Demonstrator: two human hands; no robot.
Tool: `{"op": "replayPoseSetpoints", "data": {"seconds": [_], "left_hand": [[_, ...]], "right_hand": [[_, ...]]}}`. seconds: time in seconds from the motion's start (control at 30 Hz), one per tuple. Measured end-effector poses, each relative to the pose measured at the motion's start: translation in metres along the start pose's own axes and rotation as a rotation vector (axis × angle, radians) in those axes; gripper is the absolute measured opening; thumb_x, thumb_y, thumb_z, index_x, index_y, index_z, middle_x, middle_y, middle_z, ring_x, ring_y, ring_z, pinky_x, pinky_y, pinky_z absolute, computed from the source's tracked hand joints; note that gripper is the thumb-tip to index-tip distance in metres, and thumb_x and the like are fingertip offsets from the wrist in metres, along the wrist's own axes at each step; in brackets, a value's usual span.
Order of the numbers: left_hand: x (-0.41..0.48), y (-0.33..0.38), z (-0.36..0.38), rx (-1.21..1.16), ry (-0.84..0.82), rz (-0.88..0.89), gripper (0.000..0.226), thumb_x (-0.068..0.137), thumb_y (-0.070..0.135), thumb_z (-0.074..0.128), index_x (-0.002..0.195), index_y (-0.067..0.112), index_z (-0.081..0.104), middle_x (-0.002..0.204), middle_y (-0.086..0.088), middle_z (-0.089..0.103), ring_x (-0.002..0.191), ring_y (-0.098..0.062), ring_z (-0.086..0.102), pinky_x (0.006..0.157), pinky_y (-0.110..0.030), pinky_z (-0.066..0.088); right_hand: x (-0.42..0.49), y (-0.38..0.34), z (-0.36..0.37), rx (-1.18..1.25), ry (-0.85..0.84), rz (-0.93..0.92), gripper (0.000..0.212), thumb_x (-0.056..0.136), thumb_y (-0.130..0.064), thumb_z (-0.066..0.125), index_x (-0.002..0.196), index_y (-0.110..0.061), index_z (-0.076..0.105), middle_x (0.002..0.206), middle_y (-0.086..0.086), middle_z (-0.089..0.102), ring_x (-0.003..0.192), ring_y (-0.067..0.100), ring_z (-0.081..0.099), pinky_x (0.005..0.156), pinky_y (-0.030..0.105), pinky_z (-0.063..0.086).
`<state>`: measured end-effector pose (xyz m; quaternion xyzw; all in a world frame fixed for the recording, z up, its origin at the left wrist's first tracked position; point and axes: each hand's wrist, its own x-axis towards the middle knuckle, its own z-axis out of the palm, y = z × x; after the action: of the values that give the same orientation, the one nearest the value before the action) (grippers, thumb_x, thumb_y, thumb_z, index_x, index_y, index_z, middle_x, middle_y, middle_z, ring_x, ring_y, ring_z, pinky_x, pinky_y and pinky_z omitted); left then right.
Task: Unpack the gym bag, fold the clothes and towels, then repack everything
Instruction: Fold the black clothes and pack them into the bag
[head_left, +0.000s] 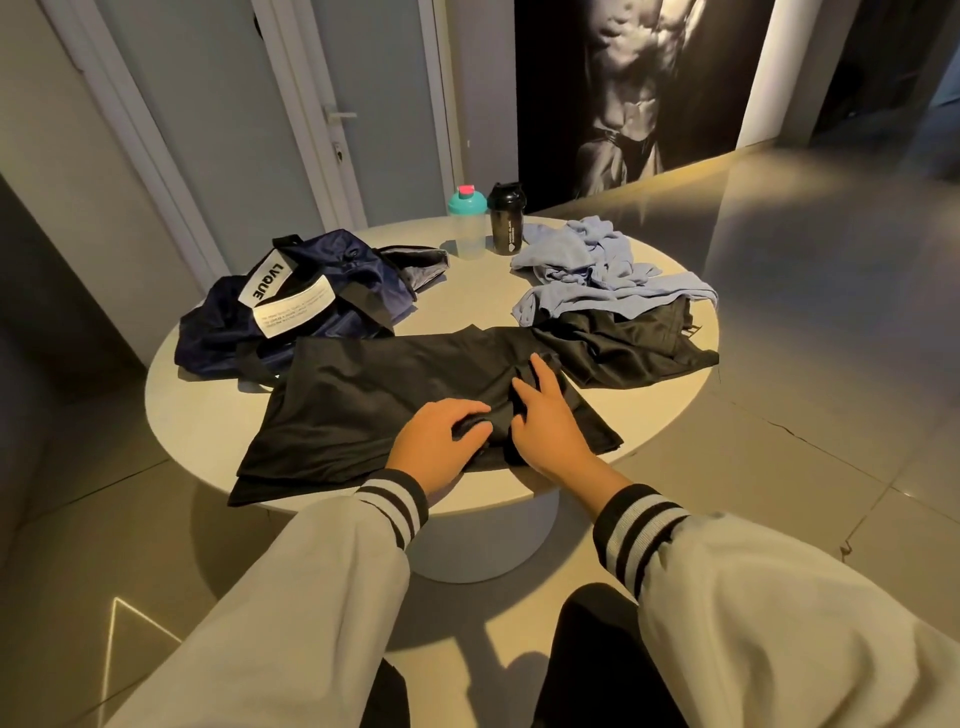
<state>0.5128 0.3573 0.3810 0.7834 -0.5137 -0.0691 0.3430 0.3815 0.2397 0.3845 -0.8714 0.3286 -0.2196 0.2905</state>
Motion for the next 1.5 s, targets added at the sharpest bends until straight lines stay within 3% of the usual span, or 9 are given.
{"op": "replayPoseSetpoints", "data": {"seconds": [0.17, 0.37, 0.5, 0.7, 0.93, 1.1, 1.2, 1.3, 1.5], "left_hand": [[-0.008, -0.004, 0.01, 0.196, -0.082, 0.066, 0.043, 0.1, 0.041, 0.054, 0.142, 0.032, 0.054, 0.145, 0.008, 0.055, 0.137, -0.014, 0.045, 0.117, -0.038, 0.035], [-0.003, 0.005, 0.015, 0.494, -0.276, -0.002, 0.055, 0.106, 0.042, 0.028, 0.16, 0.035, 0.019, 0.168, 0.005, 0.014, 0.155, -0.018, 0.006, 0.125, -0.05, 0.001], [0.0, 0.013, 0.017, 0.538, -0.31, -0.046, 0.058, 0.105, 0.041, 0.028, 0.161, 0.031, 0.016, 0.169, 0.004, 0.009, 0.155, -0.022, 0.001, 0.124, -0.052, -0.003], [0.0, 0.029, 0.027, 0.409, -0.043, 0.017, 0.041, 0.098, 0.036, 0.047, 0.139, 0.036, 0.05, 0.143, 0.01, 0.051, 0.132, -0.018, 0.036, 0.112, -0.043, 0.019], [-0.004, 0.007, 0.003, 0.49, -0.011, -0.078, 0.033, 0.093, 0.029, 0.048, 0.124, 0.032, 0.056, 0.126, 0.007, 0.058, 0.116, -0.018, 0.05, 0.109, -0.043, 0.023], [0.003, 0.01, -0.017, 0.552, -0.084, -0.173, 0.023, 0.091, 0.033, 0.051, 0.111, 0.034, 0.061, 0.116, 0.007, 0.062, 0.11, -0.018, 0.058, 0.117, -0.045, 0.019], [0.008, 0.027, -0.008, 0.488, -0.024, -0.123, 0.02, 0.092, 0.042, 0.049, 0.097, 0.031, 0.063, 0.102, 0.007, 0.063, 0.101, -0.02, 0.057, 0.108, -0.042, 0.027], [0.018, 0.036, 0.005, 0.389, 0.06, -0.043, 0.02, 0.092, 0.041, 0.054, 0.103, 0.027, 0.063, 0.107, 0.005, 0.062, 0.104, -0.022, 0.054, 0.098, -0.04, 0.039], [0.051, 0.037, 0.008, 0.308, -0.109, -0.182, 0.024, 0.102, 0.038, 0.038, 0.101, 0.02, 0.055, 0.104, -0.003, 0.063, 0.094, -0.027, 0.059, 0.084, -0.041, 0.048]], "right_hand": [[-0.007, 0.005, 0.004, -0.055, -0.003, 0.053, 0.048, 0.098, 0.001, 0.052, 0.145, -0.005, 0.047, 0.166, 0.004, 0.014, 0.145, 0.026, 0.033, 0.114, 0.029, 0.031], [-0.004, -0.001, 0.006, -0.062, 0.064, -0.063, 0.058, 0.094, 0.006, 0.05, 0.15, -0.005, 0.04, 0.166, 0.006, 0.013, 0.149, 0.027, 0.027, 0.118, 0.033, 0.03], [-0.002, 0.007, 0.008, -0.063, 0.019, 0.055, 0.045, 0.1, -0.012, 0.05, 0.145, -0.011, 0.05, 0.165, 0.005, 0.017, 0.145, 0.026, 0.033, 0.115, 0.035, 0.035], [-0.003, -0.001, 0.003, -0.019, 0.032, 0.131, 0.04, 0.099, -0.016, 0.05, 0.138, -0.008, 0.056, 0.158, 0.008, 0.03, 0.136, 0.029, 0.044, 0.11, 0.035, 0.036], [-0.012, -0.021, 0.012, 0.027, -0.071, -0.118, 0.037, 0.097, -0.018, 0.049, 0.131, -0.021, 0.063, 0.127, 0.008, 0.065, 0.113, 0.025, 0.059, 0.101, 0.037, 0.047], [-0.002, -0.02, 0.01, 0.097, 0.129, -0.039, 0.033, 0.099, -0.033, 0.047, 0.128, -0.021, 0.055, 0.113, 0.007, 0.068, 0.1, 0.025, 0.062, 0.089, 0.044, 0.053], [0.012, -0.005, 0.005, -0.029, 0.178, 0.053, 0.034, 0.1, -0.036, 0.045, 0.128, -0.019, 0.052, 0.118, 0.012, 0.062, 0.109, 0.033, 0.055, 0.093, 0.047, 0.048], [0.026, 0.012, 0.0, -0.1, 0.133, 0.146, 0.042, 0.104, -0.036, 0.041, 0.141, -0.018, 0.045, 0.133, 0.02, 0.05, 0.123, 0.04, 0.042, 0.102, 0.044, 0.036], [0.067, 0.028, -0.001, -0.045, -0.018, 0.13, 0.047, 0.106, -0.034, 0.036, 0.15, -0.02, 0.04, 0.144, 0.022, 0.048, 0.135, 0.041, 0.038, 0.111, 0.043, 0.028]]}}
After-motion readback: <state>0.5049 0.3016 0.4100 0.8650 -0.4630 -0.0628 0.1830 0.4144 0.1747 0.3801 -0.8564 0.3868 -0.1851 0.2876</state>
